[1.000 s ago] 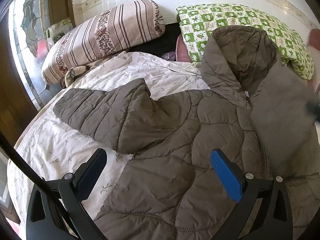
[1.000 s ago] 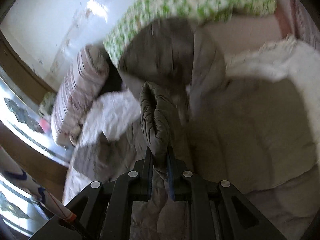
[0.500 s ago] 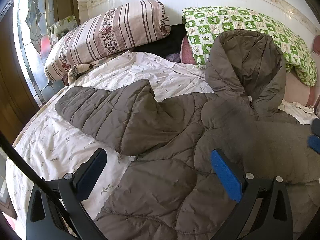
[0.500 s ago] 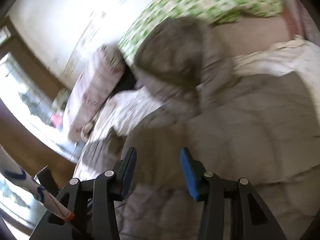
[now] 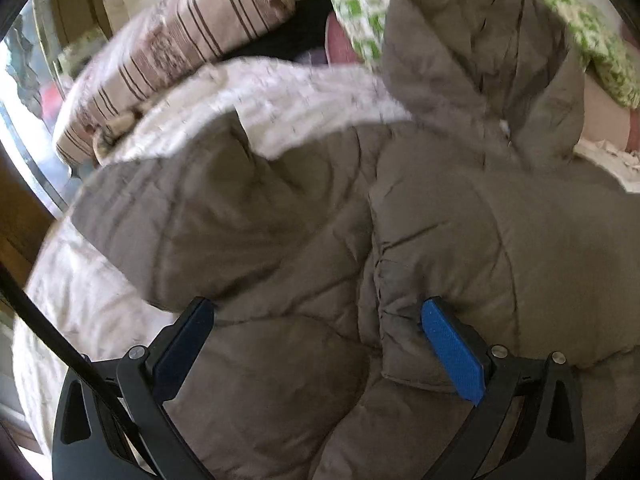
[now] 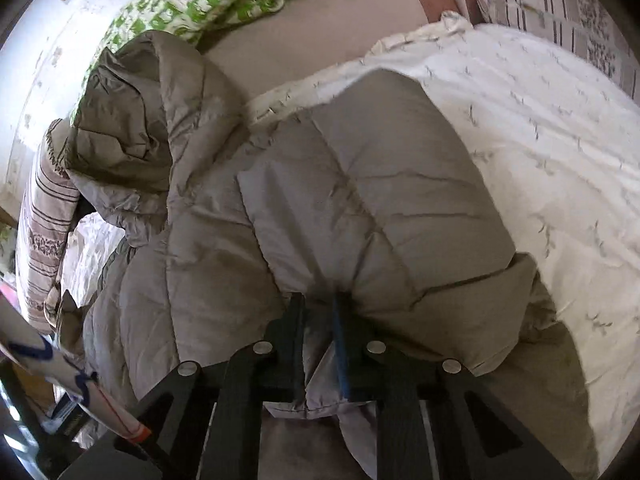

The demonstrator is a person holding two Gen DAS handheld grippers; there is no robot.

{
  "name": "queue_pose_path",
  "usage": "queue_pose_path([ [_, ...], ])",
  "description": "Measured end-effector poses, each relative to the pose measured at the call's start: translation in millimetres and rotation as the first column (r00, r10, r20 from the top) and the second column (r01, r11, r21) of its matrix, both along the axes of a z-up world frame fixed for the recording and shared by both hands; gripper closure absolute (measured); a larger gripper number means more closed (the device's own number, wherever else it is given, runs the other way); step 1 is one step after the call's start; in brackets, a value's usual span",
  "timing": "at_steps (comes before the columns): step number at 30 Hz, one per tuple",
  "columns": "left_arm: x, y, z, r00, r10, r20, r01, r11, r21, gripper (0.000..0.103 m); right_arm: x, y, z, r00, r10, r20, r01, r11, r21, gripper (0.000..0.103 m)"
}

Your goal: Fold large clothes

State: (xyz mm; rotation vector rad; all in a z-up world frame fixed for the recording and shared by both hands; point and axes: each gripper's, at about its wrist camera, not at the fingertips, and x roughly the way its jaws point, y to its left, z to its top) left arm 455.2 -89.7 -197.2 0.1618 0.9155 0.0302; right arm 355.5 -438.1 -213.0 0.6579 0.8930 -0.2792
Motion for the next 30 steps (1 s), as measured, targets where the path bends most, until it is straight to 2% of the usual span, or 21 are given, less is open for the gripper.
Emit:
queue_pose_path([
  [4,2,5,-3,1.0,-0.001,-0.017,0.001,0.999,-0.048,0.0,0,-1,3,1.0,-0.011,-0.005,0.011,1.0,0.0,0.088],
  [7,-3,10,6,1.0,0.003,0.013,-0.002,0.997,-0.077,0.0,-3,17,23,0.999,-0.031,0.021,0.033,0.996,-0.078,0.087],
  [10,-10,12,20,0.998,-0.007,0.061,0.012,0.996,-0.089,0.0,5,56,42,0.995,0.082,0.063,-0.068,0.978,-0.199,0.085],
  [13,-13,17,33,0.994,-0.005,0.105,0.015,0.995,-0.099,0.0,15,93,47,0.977,0.199,0.073,-0.178,0.956,-0.231,0.085],
  [15,-13,23,41,0.994,-0.008,0.109,0.02,0.994,-0.107,0.0,24,118,40,0.964,0.263,0.038,-0.244,0.932,-0.267,0.081],
  [17,-11,35,50,0.994,0.004,0.114,0.011,0.991,-0.131,0.0,33,132,27,0.955,0.293,-0.033,-0.291,0.915,-0.28,0.076],
  [19,-9,52,59,0.992,0.034,0.124,-0.014,0.988,-0.155,0.0,37,138,15,0.95,0.303,-0.077,-0.312,0.904,-0.293,0.076],
  [23,-1,97,71,0.986,0.099,0.131,-0.072,0.979,-0.192,0.0,36,134,19,0.956,0.29,-0.048,-0.293,0.923,-0.251,0.075],
  [26,7,138,73,0.972,0.176,0.154,-0.149,0.974,-0.171,0.0,31,128,16,0.959,0.281,-0.035,-0.282,0.934,-0.218,0.075],
  [30,19,206,68,0.945,0.287,0.157,-0.261,0.951,-0.166,0.0,31,129,15,0.957,0.287,-0.039,-0.288,0.93,-0.23,0.071],
])
